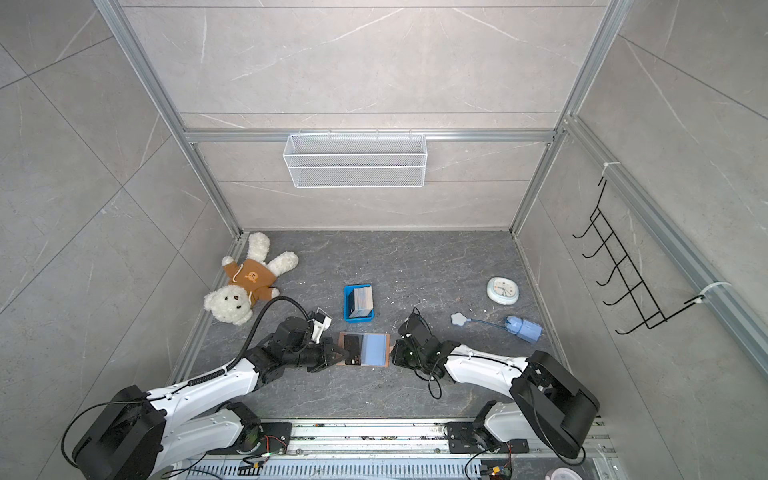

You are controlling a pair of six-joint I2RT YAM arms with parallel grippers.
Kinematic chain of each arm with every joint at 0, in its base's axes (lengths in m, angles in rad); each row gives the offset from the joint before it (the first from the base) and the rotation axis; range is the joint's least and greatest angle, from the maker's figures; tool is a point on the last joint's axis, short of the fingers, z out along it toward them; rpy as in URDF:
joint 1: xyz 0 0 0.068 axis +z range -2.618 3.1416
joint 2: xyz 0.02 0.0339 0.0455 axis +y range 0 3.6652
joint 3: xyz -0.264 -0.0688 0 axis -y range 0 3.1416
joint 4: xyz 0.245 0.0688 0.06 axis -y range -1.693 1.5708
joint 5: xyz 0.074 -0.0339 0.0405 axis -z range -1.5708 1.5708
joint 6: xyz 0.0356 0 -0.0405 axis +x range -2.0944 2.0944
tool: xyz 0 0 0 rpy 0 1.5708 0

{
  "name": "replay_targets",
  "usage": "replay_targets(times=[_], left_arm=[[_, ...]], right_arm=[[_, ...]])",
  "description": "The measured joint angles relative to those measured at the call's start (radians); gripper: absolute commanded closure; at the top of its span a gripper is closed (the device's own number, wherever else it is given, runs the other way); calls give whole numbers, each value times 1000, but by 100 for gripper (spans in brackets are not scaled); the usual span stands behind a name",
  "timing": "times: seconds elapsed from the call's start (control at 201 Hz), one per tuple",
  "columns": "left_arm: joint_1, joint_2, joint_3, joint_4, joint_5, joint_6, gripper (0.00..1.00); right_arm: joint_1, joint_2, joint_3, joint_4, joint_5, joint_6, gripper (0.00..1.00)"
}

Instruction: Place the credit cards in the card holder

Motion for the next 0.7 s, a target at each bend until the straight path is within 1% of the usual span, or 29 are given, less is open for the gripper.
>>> replay_targets(times=[0.154,0.319,0.513,0.553,0.697], left_arm=[[0,-4,0,0,0,0,100],[0,-4,0,2,0,0,100],[0,-4,0,4,0,0,100],[0,-4,0,5,0,0,100],[0,-4,0,8,0,0,100]], right_arm=[[0,26,50,-21,34,-21,88],[0,73,116,-66,98,-48,91],[-24,109,169,-111,134,-84,91],[-31,116,177,-116,135,-92,89],[-39,122,183,-116,119,-119,79]])
